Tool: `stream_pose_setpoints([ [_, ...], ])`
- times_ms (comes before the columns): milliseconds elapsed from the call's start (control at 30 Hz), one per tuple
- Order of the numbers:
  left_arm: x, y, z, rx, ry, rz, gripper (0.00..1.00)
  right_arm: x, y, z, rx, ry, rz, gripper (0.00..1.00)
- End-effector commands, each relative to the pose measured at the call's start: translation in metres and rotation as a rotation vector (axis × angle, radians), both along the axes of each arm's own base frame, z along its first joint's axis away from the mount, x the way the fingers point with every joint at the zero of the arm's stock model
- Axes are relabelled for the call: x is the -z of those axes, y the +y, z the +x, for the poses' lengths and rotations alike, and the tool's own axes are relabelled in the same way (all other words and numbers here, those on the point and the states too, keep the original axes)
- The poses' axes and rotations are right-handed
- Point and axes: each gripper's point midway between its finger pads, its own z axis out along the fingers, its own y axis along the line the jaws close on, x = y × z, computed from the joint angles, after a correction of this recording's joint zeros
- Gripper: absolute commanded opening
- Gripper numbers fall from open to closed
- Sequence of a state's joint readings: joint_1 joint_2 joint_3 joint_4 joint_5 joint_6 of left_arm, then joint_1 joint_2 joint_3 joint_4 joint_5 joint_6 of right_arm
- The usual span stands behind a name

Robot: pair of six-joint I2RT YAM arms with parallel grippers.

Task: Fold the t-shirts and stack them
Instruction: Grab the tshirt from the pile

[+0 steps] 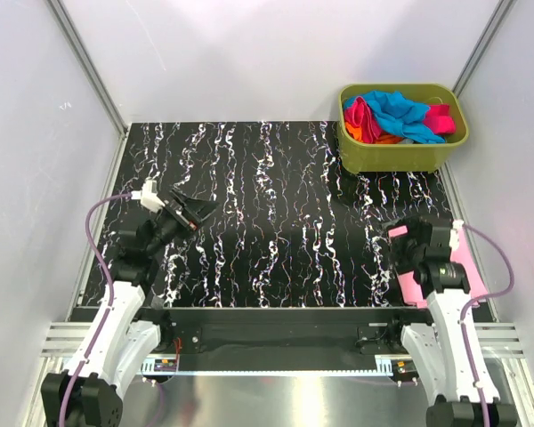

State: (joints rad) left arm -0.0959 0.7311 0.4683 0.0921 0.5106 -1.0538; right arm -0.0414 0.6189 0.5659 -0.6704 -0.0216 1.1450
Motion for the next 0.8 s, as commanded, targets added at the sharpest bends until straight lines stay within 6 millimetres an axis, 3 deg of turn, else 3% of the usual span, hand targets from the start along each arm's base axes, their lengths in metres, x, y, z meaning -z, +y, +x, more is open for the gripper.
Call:
stream_pose_setpoints([
  [0, 0.024, 0.002, -0.014, 0.021, 0.079, 0.062, 0.99, -0.042, -0.034, 0.028, 0.053, -0.076, -0.205, 1.00],
  [33, 0.032, 0.002, -0.018, 0.024, 0.113, 0.078, 0.99, -0.043, -0.040, 0.041, 0.077, -0.067, -0.223, 1.00],
  [67, 0.037, 0.003, -0.019, 0.026, 0.128, 0.094, 0.99, -0.067, -0.050, 0.055, 0.118, -0.113, -0.262, 1.00],
  [133, 0.044, 0.008, -0.022, 0.030, 0.152, 0.166, 0.99, -0.086, -0.057, 0.084, 0.110, -0.152, -0.323, 1.00],
  [167, 0.043, 0.010, -0.022, 0.024, 0.150, 0.192, 0.99, -0.111, -0.063, 0.098, 0.147, -0.213, -0.337, 1.00],
  [200, 0.042, 0.016, -0.021, 0.004, 0.131, 0.237, 0.99, -0.123, -0.065, 0.112, 0.155, -0.250, -0.348, 1.00],
  [233, 0.036, 0.019, -0.022, -0.003, 0.131, 0.261, 0.99, -0.148, -0.071, 0.136, 0.163, -0.317, -0.399, 1.00],
  [300, 0.034, 0.026, -0.021, -0.028, 0.129, 0.307, 0.99, -0.168, -0.081, 0.158, 0.176, -0.351, -0.465, 1.00],
  [333, 0.034, 0.028, -0.022, -0.037, 0.163, 0.314, 0.99, -0.180, -0.087, 0.184, 0.164, -0.377, -0.521, 0.99],
  [367, 0.036, 0.029, -0.024, -0.042, 0.190, 0.305, 0.99, -0.185, -0.095, 0.198, 0.162, -0.383, -0.548, 0.97],
  [533, 0.026, 0.033, -0.036, -0.028, 0.210, 0.345, 0.99, -0.191, -0.114, 0.285, 0.158, -0.389, -0.574, 0.92],
  [567, 0.006, 0.037, -0.036, -0.026, 0.135, 0.402, 0.99, -0.189, -0.115, 0.297, 0.163, -0.396, -0.548, 0.90],
  [633, 0.007, 0.059, -0.044, -0.114, 0.181, 0.491, 0.99, -0.185, -0.113, 0.331, 0.169, -0.402, -0.463, 0.81],
  [700, 0.011, 0.091, -0.047, -0.305, 0.263, 0.531, 0.99, -0.178, -0.113, 0.349, 0.184, -0.364, -0.414, 0.79],
  [767, 0.012, 0.090, -0.044, -0.264, 0.232, 0.557, 0.99, -0.163, -0.113, 0.365, 0.214, -0.286, -0.341, 0.77],
])
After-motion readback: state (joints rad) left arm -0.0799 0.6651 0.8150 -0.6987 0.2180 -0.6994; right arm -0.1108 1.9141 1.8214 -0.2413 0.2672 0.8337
